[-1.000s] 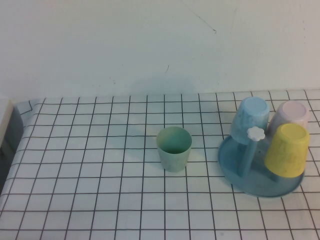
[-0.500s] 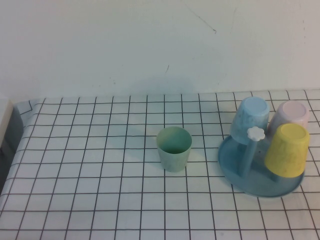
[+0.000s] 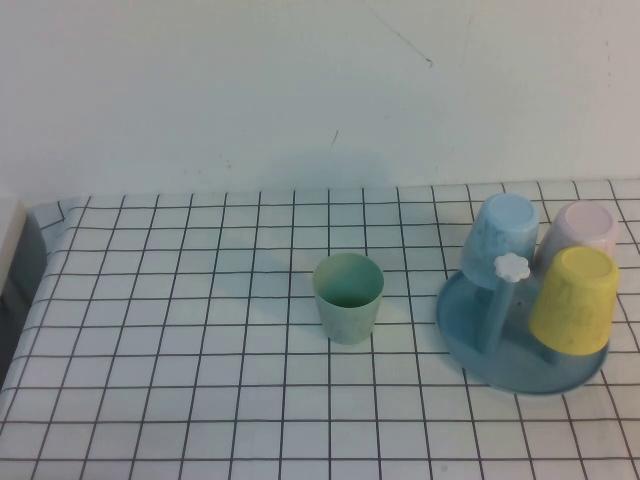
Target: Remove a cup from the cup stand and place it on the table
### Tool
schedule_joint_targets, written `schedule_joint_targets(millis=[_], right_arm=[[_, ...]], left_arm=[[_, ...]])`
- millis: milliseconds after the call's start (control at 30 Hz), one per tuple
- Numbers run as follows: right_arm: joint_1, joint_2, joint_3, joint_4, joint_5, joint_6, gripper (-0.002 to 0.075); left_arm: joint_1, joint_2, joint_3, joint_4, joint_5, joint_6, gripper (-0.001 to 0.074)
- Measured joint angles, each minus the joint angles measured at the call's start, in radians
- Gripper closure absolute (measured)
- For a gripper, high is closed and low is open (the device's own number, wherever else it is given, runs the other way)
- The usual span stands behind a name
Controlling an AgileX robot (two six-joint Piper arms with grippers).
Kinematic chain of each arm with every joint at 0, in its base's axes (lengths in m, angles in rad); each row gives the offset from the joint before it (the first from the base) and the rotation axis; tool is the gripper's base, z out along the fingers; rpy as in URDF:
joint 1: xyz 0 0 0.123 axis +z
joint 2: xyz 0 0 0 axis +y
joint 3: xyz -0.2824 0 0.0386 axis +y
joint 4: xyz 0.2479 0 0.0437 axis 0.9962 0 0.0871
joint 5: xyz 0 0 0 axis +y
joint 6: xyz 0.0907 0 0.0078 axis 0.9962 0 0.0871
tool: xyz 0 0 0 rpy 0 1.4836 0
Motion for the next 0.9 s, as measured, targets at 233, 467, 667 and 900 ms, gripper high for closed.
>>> schedule_joint_targets(millis=[233, 467, 667, 900], right_arm=[[0.0, -0.062, 0.074, 0.001, -0.135, 0.0, 0.0727], [-0.015, -0.289, 0.279, -0.239, -0.505, 0.126, 0.0727], [-0.136, -0.449, 0.398, -0.427, -0.583, 0.347, 0.0727], [-0.24, -0.532, 0.465, -0.446, -0.571, 0.387, 0.0728]], left_arm=[[0.0, 0.0, 0.0, 0.0, 0.0, 0.0, 0.0737], [0.0, 0.0, 0.0, 0.0, 0.0, -0.005, 0.0737], [0.0, 0.0, 0.0, 0.0, 0.0, -0.003, 0.0737], [0.0, 0.0, 0.0, 0.0, 0.0, -0.003, 0.0738]])
